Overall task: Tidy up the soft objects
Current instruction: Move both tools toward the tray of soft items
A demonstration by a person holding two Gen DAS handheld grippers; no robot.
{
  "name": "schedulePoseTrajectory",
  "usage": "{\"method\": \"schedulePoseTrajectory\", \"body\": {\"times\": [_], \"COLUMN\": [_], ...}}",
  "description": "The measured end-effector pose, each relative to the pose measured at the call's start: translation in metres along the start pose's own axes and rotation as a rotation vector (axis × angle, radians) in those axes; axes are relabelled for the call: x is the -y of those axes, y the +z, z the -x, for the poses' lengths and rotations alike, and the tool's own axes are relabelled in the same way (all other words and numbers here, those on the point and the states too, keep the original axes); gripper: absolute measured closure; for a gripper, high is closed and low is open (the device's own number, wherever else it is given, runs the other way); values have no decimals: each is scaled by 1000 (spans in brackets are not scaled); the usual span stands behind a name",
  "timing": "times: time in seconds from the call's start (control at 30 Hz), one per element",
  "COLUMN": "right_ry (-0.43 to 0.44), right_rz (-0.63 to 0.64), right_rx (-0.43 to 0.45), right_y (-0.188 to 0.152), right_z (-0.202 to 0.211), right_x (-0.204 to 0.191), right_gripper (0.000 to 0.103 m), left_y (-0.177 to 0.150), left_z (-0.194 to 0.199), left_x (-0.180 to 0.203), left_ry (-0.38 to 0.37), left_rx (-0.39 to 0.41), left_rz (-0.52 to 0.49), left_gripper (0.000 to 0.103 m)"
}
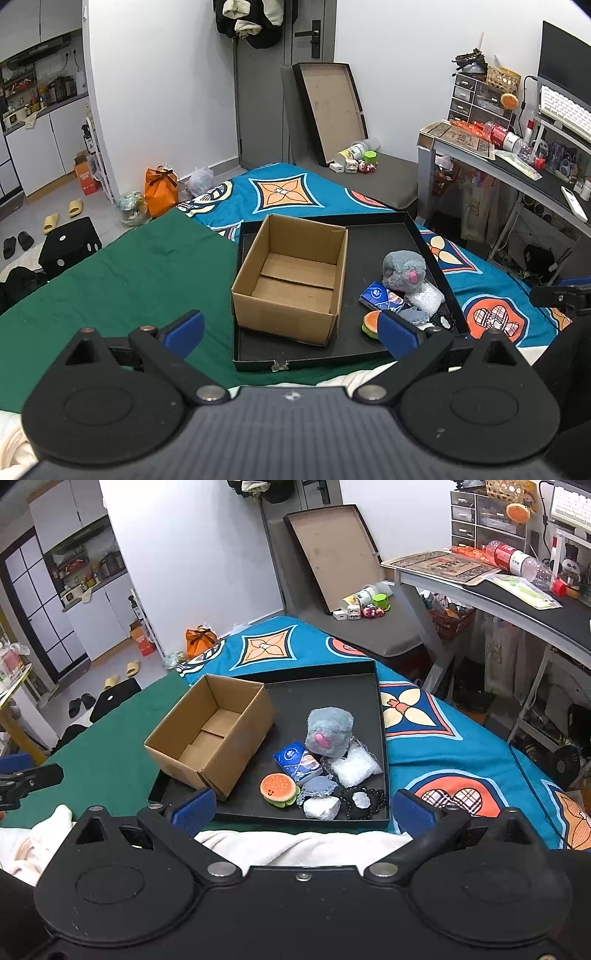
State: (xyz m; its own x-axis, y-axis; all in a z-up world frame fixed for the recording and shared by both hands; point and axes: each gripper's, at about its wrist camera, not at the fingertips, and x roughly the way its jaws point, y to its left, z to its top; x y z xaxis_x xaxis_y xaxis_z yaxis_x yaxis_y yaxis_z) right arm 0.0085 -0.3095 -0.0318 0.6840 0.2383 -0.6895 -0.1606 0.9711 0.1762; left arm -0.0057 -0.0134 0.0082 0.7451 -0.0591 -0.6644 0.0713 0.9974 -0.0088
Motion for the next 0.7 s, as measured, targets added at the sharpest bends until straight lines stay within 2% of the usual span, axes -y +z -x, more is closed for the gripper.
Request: {"method": "schedulePoseTrajectory", "body": {"times": [0.7], "right_ry": [-2], "right_rz": [14], "right_rx": [9], "right_y": [1], "right_z": [6], "right_x": [1], "right_gripper": [0], "left_y": [-2], "left_z": [8], "left_x": [2], "left_ry": [3], "left_rx": [27], "left_rz": [1], "left_gripper": [4]}}
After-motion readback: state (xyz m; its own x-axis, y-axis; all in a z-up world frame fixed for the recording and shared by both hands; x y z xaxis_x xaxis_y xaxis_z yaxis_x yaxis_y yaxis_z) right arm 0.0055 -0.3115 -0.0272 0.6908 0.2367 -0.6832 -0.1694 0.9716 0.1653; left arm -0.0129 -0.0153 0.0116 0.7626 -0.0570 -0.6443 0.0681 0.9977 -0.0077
